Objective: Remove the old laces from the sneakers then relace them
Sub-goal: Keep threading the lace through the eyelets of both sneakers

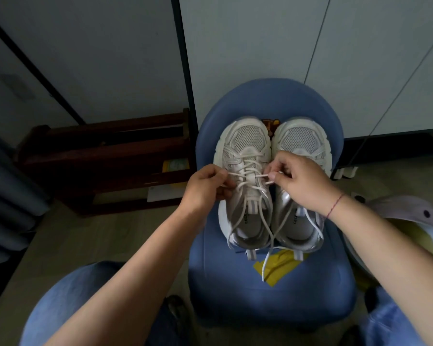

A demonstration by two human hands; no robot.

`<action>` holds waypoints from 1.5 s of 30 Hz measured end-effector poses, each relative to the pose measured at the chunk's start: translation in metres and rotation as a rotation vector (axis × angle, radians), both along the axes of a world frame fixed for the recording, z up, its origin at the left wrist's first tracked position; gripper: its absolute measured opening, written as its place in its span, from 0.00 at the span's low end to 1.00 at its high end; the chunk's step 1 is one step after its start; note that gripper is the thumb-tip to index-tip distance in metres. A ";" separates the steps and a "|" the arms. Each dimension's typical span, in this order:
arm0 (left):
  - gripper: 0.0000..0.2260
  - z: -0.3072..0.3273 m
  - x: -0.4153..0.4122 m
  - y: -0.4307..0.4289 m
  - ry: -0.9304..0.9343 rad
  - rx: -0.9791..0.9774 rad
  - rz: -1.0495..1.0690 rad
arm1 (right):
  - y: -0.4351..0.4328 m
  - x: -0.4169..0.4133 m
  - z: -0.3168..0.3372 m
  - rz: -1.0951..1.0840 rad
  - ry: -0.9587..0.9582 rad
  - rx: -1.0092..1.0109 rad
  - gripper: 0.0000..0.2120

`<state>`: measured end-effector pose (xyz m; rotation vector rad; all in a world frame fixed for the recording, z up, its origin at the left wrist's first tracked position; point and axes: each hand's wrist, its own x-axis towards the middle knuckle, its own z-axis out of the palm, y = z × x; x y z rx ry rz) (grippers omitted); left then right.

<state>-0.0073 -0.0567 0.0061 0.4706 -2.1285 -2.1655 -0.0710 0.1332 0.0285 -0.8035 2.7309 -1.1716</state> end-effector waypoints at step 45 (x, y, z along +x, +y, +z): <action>0.03 0.008 0.013 0.008 0.019 -0.119 -0.129 | -0.010 0.021 -0.005 -0.050 0.142 -0.017 0.06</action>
